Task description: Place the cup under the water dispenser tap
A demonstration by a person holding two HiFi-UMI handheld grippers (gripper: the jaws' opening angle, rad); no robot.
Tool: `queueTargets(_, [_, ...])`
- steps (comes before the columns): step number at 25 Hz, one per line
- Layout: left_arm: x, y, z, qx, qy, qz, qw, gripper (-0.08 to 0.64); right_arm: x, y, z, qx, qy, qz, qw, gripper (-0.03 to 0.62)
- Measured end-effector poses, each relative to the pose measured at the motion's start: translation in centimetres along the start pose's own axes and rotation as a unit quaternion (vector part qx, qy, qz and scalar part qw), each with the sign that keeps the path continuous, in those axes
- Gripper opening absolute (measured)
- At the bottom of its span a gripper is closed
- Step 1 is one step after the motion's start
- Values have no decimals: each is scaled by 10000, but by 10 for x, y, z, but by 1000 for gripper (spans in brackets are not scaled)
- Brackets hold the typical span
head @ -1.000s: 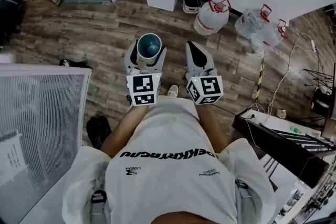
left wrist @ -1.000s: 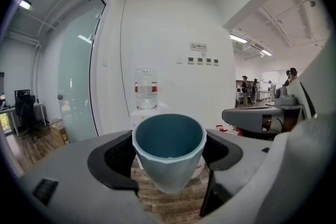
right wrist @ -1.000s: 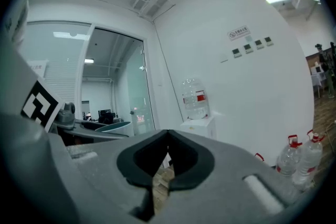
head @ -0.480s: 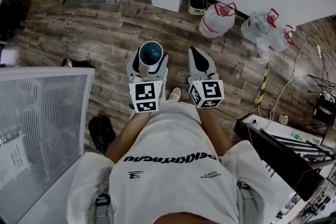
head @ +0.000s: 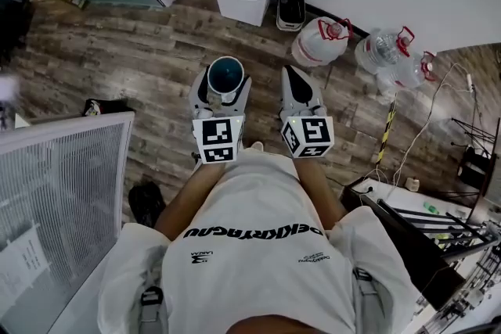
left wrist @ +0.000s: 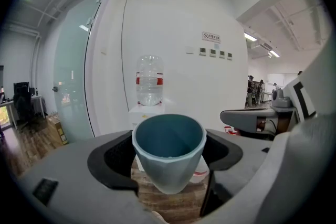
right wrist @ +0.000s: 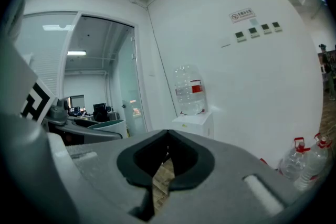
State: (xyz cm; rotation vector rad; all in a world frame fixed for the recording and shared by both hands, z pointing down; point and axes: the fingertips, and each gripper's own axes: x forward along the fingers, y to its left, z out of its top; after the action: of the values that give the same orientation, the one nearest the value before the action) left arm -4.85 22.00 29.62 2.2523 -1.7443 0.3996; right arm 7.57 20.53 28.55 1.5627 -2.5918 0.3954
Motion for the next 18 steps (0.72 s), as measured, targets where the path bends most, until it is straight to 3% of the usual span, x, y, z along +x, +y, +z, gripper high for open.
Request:
queueTargets(10, [108, 59, 48, 43, 94, -447, 9989, 370, 121, -15, 31, 5, 154, -166, 9997, -2])
queueTargets(18, [180, 99, 57, 46, 298, -853, 9959, 370, 200, -30, 37, 130, 334, -411, 9985, -2])
